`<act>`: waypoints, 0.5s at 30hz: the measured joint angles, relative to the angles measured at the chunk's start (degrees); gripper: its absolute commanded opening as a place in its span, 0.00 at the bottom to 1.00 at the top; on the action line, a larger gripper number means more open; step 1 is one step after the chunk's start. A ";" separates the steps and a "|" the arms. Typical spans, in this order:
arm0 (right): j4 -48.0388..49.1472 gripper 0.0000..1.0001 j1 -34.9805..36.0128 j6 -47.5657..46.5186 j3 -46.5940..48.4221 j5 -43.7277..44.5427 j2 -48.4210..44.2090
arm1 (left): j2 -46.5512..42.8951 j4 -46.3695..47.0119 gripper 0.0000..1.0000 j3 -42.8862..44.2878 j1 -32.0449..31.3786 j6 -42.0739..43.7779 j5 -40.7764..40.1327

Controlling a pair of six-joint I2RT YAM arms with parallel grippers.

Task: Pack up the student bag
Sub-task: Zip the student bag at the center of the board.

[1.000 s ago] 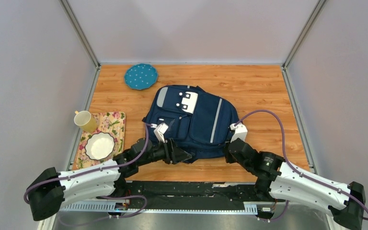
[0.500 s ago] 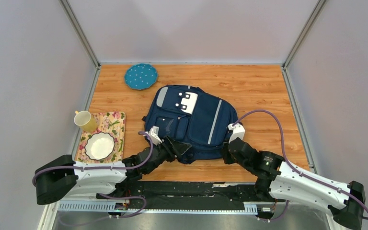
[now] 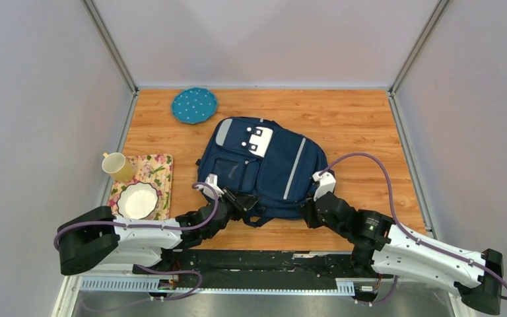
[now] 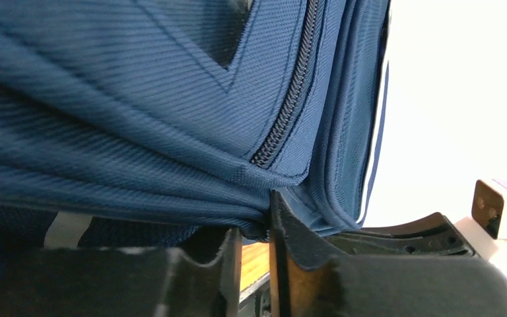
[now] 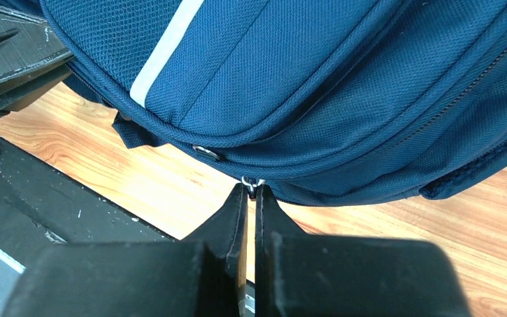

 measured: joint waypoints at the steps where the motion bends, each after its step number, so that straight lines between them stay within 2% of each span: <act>1: -0.02 0.00 0.07 -0.02 0.00 -0.07 -0.04 | -0.20 -0.07 0.08 0.00 0.04 0.20 -0.13; 3: -0.22 0.00 0.26 0.02 0.00 0.13 -0.39 | -1.22 -0.70 0.00 -0.02 0.09 0.52 -0.17; 8: -1.09 0.00 0.74 1.55 -0.04 3.23 -3.43 | -7.58 -3.72 0.00 -0.90 2.51 3.52 2.38; 12: -1.97 0.00 0.96 4.17 -0.04 5.05 -5.62 | -14.97 -7.65 0.00 -2.16 6.97 7.04 8.26; 15: -2.69 0.00 0.37 5.25 0.00 6.51 -5.64 | -21.59 -11.41 0.00 -4.39 12.96 11.47 15.43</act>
